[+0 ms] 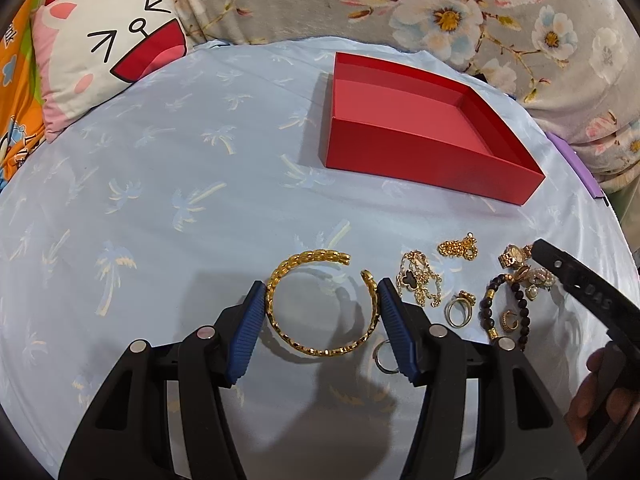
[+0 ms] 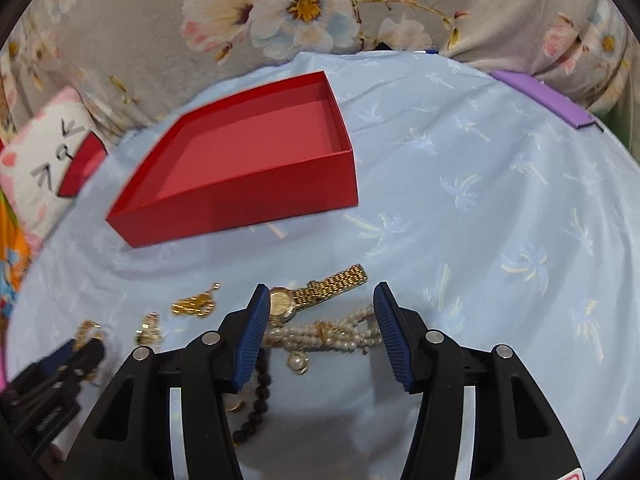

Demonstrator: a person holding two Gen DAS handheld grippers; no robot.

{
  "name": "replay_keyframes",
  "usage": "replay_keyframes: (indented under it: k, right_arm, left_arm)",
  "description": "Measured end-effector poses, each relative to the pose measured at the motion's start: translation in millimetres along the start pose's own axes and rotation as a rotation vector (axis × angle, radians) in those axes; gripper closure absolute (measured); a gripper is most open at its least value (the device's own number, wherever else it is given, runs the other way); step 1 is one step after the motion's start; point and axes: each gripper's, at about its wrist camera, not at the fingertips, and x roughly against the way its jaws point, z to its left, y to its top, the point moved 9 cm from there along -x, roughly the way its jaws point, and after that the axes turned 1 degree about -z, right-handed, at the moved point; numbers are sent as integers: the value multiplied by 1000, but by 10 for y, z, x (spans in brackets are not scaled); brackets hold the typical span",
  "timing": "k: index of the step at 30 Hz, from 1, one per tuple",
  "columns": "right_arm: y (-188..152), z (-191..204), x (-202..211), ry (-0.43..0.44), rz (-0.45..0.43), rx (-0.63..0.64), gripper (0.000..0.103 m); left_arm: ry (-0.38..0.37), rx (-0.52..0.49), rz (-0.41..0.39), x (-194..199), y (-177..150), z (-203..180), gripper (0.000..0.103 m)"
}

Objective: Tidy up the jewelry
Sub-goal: 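Close the right tool on the pearl bracelet and lift it, then carry the bangle with the left tool while the right tool carries the pearls into the red box, releasing both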

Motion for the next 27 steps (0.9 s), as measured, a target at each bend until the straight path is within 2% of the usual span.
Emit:
replay_keyframes:
  k: [6, 13, 17, 23, 27]
  right_arm:
    - [-210, -179, 117, -45, 31, 19, 50]
    - [-341, -361, 194, -18, 67, -31, 56]
    - [-315, -254, 176, 18, 63, -13, 85]
    - [-322, -214, 339, 59, 51, -23, 94]
    - [-150, -195, 601, 108, 4, -35, 94]
  left_arm:
    - [-12, -5, 3, 5, -14, -33, 48]
    - [-21, -9, 0, 39, -36, -101, 48]
    - [-19, -18, -1, 65, -47, -137, 48]
    - [-16, -15, -12, 141, -1, -137, 48]
    - [-21, -20, -37, 262, 128, -165, 48]
